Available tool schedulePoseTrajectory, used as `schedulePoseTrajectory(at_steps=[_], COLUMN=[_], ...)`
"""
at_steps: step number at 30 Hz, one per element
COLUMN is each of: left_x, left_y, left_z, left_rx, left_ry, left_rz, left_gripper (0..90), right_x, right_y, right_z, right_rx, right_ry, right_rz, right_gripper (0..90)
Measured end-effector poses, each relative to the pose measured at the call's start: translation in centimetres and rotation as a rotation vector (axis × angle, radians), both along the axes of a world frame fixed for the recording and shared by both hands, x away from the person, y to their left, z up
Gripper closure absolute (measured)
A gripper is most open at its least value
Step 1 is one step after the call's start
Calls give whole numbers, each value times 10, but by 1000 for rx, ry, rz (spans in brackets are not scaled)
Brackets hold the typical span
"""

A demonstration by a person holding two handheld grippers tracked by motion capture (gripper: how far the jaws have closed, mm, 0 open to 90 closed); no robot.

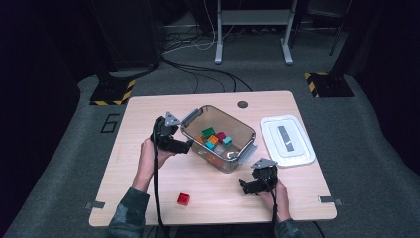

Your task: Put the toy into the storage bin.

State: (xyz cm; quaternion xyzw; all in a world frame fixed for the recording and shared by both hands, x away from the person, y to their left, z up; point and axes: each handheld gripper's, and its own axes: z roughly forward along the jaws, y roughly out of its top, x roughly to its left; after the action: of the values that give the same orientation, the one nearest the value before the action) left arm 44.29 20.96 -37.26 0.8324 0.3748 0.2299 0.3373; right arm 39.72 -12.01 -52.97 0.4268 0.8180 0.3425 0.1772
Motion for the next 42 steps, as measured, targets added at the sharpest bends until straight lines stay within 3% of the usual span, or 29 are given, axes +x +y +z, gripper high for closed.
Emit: schedulePoseTrajectory(at_steps=[11,24,31,42], left_x=[-27,-51,-65,-89], left_y=[12,20,20,18], left_z=[-23,-60,-79,-114], left_rx=[0,-11,-8,-21], left_ry=[6,67,107,136], left_rz=[13,33,20,41], left_gripper=[68,30,32,34], right_x=[0,0,0,0], right_y=[1,0,1,1], right_z=[0,0,0,0], right_rx=[3,-2,2,2], right_ry=[3,-1,2,2], right_rz=[-7,1,-6,-7], right_gripper=[0,0,0,0])
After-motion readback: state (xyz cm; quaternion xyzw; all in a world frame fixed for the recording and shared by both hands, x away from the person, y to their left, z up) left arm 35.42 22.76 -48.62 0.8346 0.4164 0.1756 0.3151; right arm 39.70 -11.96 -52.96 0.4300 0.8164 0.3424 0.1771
